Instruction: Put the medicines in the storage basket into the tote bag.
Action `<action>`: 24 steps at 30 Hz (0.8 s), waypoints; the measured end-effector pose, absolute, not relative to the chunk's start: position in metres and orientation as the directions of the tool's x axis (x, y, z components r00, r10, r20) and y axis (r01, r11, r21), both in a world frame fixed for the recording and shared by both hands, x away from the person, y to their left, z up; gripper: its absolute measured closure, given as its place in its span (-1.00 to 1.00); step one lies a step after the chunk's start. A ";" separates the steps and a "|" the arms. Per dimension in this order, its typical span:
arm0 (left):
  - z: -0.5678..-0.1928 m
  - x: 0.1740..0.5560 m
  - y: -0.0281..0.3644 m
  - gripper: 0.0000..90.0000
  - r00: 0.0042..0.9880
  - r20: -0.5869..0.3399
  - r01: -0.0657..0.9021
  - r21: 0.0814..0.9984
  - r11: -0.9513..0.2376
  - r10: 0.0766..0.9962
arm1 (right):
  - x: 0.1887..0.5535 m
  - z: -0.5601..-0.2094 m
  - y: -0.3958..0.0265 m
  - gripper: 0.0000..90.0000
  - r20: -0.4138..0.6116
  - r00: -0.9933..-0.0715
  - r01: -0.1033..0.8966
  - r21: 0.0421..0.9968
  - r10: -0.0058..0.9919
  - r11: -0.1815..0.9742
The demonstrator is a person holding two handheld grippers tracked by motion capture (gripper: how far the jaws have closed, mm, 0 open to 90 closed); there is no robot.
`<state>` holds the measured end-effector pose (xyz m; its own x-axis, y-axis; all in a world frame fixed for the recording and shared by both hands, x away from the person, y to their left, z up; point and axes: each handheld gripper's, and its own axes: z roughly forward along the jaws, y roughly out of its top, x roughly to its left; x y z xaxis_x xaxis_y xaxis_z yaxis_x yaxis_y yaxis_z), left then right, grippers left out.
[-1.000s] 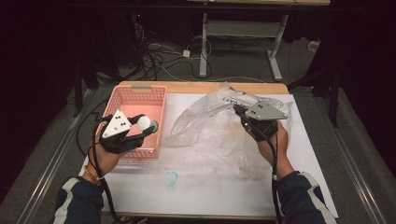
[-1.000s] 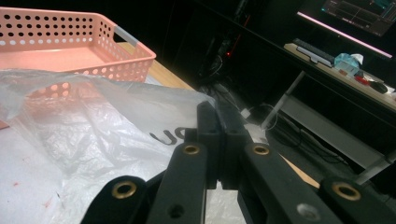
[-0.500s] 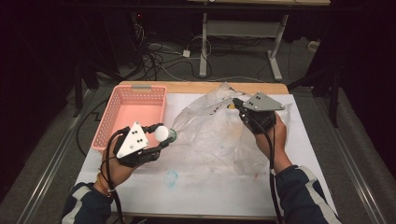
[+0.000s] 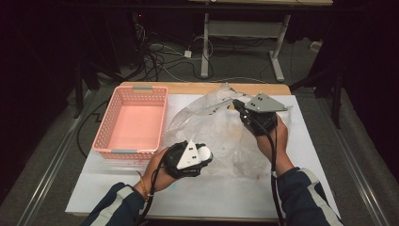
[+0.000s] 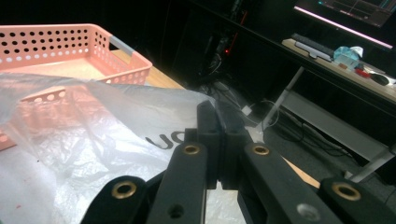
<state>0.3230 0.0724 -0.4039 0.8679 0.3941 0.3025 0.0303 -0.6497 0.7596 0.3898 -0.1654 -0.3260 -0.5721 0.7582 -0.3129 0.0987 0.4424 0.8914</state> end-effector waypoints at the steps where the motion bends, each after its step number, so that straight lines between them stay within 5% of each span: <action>1: -0.407 0.326 0.067 0.07 0.866 0.307 0.034 0.752 -0.658 0.395 | 0.390 -0.326 -0.165 1.00 -0.313 -0.572 0.099 0.891 0.758 0.442; 24: -0.461 0.399 0.003 0.06 0.827 0.248 0.195 0.715 -0.672 0.504 | 0.381 -0.334 -0.166 1.00 -0.294 -0.607 0.094 0.896 0.738 0.434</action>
<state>0.3991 0.0033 -0.4609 0.8273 0.5041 0.2478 0.1952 -0.6717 0.7146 0.3812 -0.1664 -0.3336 -0.6070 0.7382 -0.2944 0.0936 0.4343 0.8959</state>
